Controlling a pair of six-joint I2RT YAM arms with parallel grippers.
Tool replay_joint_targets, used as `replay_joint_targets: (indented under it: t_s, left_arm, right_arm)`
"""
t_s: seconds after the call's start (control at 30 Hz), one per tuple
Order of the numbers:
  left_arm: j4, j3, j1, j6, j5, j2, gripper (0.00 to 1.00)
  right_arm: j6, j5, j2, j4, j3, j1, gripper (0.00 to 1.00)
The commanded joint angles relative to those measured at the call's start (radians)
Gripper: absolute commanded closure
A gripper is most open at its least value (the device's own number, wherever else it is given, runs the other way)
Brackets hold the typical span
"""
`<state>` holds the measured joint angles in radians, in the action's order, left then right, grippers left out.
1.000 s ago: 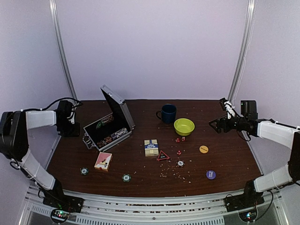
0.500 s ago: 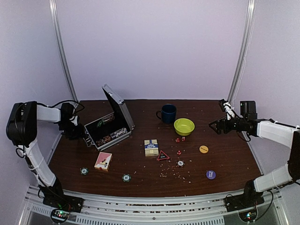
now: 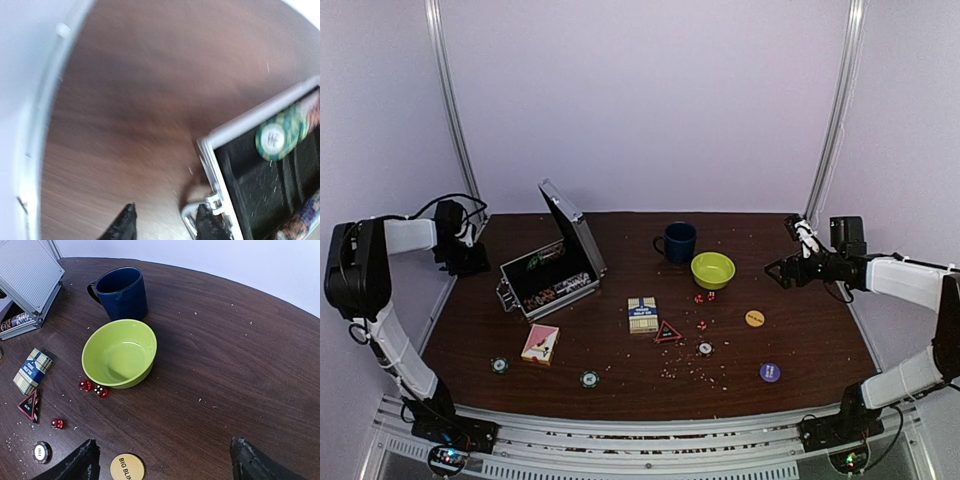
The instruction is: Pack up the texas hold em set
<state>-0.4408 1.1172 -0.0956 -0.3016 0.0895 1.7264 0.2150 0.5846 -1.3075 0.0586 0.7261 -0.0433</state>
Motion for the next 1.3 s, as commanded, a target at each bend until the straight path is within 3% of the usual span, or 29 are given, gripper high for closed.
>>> replay_joint_targets:
  t_s: [0.0,0.13,0.2,0.77,1.27]
  left_arm:
    - [0.025,0.086,-0.051,-0.008,-0.009,0.048,0.68]
    - [0.006,0.164,-0.052,-0.003,0.050,0.171,0.93]
    - [0.008,0.184,-0.053,0.000,0.077,0.201,1.00]
    - [0.043,0.128,-0.022,0.146,0.244,0.255,1.00]
    - [0.070,-0.069,0.150,0.184,0.288,0.125,1.00]
  right_arm:
    - [0.015,0.001,-0.016,0.012,0.015,0.008,0.10]
    - [0.018,0.002,-0.015,0.014,0.014,0.008,0.10]
    - [0.020,0.000,-0.013,0.015,0.013,0.008,0.10]
    - [0.025,0.008,-0.039,0.015,0.019,0.008,0.11]
    - [0.044,0.047,-0.102,0.049,0.055,0.005,0.12]
